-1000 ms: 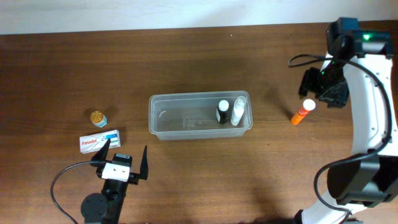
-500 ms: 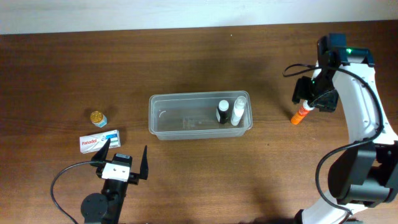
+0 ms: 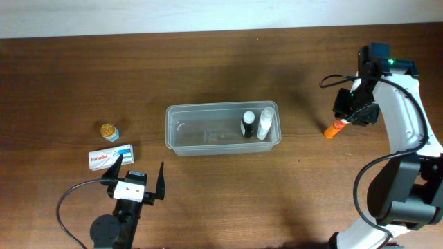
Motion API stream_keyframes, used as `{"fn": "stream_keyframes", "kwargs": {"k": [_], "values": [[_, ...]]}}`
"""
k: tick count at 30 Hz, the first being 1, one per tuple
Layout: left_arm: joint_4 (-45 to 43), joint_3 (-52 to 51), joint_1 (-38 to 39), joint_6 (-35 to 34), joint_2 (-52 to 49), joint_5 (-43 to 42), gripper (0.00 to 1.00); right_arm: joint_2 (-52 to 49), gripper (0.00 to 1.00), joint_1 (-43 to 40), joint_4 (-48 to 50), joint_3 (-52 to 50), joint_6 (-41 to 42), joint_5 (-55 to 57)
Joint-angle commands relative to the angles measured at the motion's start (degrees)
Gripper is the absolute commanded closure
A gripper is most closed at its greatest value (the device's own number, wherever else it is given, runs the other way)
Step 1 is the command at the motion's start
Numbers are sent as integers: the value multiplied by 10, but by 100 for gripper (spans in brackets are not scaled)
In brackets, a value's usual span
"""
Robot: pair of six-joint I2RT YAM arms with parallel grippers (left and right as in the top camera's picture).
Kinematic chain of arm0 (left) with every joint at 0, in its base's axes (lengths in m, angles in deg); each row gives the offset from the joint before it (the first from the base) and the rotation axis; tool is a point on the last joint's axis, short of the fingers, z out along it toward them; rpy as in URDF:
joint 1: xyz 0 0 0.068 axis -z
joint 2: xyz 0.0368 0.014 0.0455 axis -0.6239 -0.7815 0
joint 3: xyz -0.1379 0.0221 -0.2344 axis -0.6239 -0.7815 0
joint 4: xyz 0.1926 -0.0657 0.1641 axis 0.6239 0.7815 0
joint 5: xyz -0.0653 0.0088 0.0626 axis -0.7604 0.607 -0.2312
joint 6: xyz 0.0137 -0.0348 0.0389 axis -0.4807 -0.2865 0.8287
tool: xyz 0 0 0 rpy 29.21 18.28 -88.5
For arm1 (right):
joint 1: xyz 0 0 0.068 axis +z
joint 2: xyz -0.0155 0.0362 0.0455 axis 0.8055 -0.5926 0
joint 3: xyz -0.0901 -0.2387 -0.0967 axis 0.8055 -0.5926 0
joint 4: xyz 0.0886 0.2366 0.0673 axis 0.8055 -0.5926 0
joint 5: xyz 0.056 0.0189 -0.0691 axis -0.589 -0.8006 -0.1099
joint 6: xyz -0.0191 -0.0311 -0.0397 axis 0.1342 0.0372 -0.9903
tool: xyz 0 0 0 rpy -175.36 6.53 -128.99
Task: Pack container
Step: 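Move the right gripper to the orange tube and grasp it, then carry the orange tube into the container and release it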
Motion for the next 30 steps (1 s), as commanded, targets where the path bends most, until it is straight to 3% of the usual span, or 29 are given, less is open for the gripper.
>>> {"fn": "stream_keyframes", "kwargs": {"k": [1,6,13,24,30], "values": [[2,-2,-3,-5,5,2,1,-5,72,-3,3,-3,2,-1],[2,-2,-3,-5,5,2,1,-5,79,-3,3,-3,2,-1],[2,-2,-3,-5,5,2,1,-3,80,-2,-30,30,2,-7],[2,-2,-3,-5,5,2,0,14,84,7,-174,252,1,-52],[2,-2,-3,-5,5,2,1,37,83,67,-223,372,-29,-114]]}}
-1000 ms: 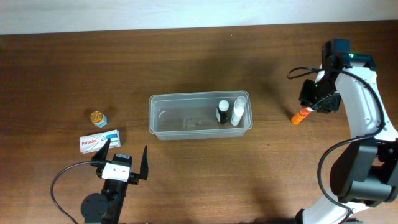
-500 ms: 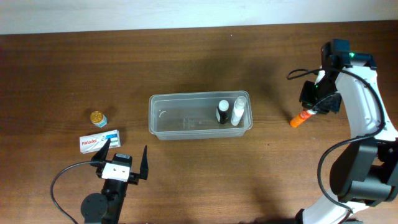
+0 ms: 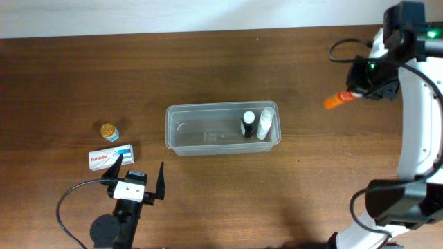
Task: Pack container
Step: 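Carry the orange tube into the container and release it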
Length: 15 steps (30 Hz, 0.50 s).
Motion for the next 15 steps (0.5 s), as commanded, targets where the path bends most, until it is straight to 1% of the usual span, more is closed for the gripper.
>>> {"fn": "stream_keyframes", "kwargs": {"k": [1,5,10,15], "values": [[3,-2,-3,-5,5,2,1,40,83,54,-14,69,-18,-56],[3,-2,-3,-5,5,2,1,61,83,113,-15,92,-31,-82],[2,-2,-3,-5,5,2,1,80,83,209,-17,94,-40,-83],[3,-2,-3,-5,5,2,1,76,83,294,-28,91,-43,-50]]}}
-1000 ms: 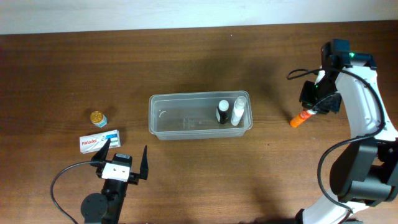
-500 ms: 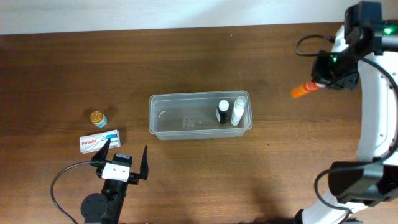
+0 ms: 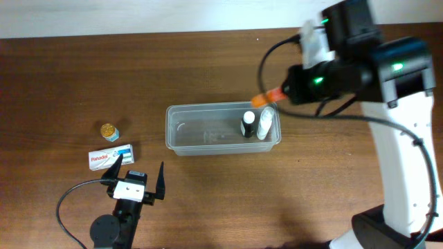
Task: Pack container
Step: 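Carry the orange tube into the container and release it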
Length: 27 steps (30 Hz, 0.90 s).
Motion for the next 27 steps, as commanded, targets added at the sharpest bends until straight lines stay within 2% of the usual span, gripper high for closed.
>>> {"fn": "stream_keyframes", "kwargs": {"k": [1,8,18,27], "values": [[2,-2,-3,-5,5,3,0,1,83,57,-3,5,-10,29],[2,-2,-3,-5,5,2,1,-20,83,112,2,-55,7,92],[2,-2,-3,-5,5,3,1,-28,83,111,87,-194,40,146],[2,-2,-3,-5,5,3,1,-30,83,111,127,-261,64,188]]}}
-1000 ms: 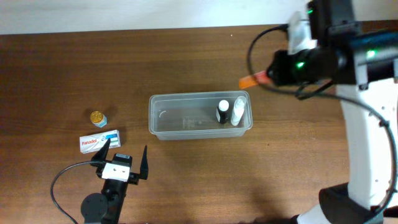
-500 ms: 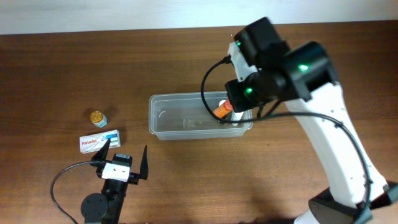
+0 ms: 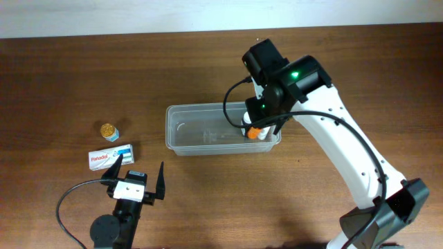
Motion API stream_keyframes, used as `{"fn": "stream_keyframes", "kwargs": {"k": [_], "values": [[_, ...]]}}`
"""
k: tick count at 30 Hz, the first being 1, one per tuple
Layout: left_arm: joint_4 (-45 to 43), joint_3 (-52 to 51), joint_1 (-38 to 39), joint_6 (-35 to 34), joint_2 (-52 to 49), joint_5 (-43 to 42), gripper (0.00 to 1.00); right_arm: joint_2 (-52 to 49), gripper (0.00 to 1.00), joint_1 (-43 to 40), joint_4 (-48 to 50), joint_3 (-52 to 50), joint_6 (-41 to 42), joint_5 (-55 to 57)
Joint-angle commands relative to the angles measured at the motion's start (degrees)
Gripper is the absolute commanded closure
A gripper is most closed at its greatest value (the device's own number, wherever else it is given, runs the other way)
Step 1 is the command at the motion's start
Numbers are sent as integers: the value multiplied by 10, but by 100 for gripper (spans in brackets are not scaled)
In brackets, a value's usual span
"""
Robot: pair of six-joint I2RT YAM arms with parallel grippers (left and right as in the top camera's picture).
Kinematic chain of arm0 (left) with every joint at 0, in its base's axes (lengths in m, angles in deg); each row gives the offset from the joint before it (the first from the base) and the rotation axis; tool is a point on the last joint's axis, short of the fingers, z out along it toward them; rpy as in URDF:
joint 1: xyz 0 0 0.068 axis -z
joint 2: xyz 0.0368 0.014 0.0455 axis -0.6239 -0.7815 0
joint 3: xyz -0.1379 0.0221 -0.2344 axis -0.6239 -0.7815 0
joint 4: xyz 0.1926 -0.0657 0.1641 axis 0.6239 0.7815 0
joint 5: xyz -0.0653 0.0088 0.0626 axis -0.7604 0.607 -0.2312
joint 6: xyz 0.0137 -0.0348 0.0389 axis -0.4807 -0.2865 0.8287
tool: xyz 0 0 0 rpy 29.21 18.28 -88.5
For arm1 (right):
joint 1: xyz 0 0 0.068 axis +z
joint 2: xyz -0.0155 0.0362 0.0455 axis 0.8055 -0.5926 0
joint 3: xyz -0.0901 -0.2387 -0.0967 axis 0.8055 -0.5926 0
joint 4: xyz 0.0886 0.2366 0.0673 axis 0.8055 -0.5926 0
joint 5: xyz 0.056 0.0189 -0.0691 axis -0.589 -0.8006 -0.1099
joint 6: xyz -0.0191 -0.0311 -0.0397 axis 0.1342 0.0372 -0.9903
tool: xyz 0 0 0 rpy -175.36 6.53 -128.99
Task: Pack container
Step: 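Carry the orange tube into the container and release it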
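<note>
A clear plastic container [image 3: 181, 131] lies in the middle of the table. My right gripper [image 3: 257, 124] hangs over its right end, shut on a small orange tube [image 3: 254, 132] that reaches down into the bin. The arm covers the bottles standing in that end; only a sliver of white [image 3: 262, 135] shows beside the tube. A Panadol box [image 3: 111, 156] and a small gold-lidded jar [image 3: 109, 131] lie at the left. My left gripper [image 3: 138, 166] rests open just right of the box, with nothing between its fingers.
The right arm [image 3: 332, 138] stretches diagonally from the front right corner to the container. The left arm's base and cable [image 3: 104, 221] sit at the front left edge. A pale wall borders the table's far side.
My right gripper has moved with the orange tube from just beyond the container's far right rim to over its right end, lower down. The left arm is unchanged.
The right gripper was at the orange tube on the table far to the right. Then it held the tube lifted near the right edge, then near the container's far rim. Now the tube is over the bin's right end. The left arm stayed still throughout.
</note>
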Motion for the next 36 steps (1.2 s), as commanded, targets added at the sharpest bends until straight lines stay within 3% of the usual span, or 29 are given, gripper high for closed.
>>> {"fn": "stream_keyframes", "kwargs": {"k": [1,21,36], "values": [[3,-2,-3,-5,5,2,0,2,83,2,10,-20,18,33],[2,-2,-3,-5,5,2,1,1,83,2,132,-179,33,78],[2,-2,-3,-5,5,2,1,1,83,2,185,-210,33,93]]}}
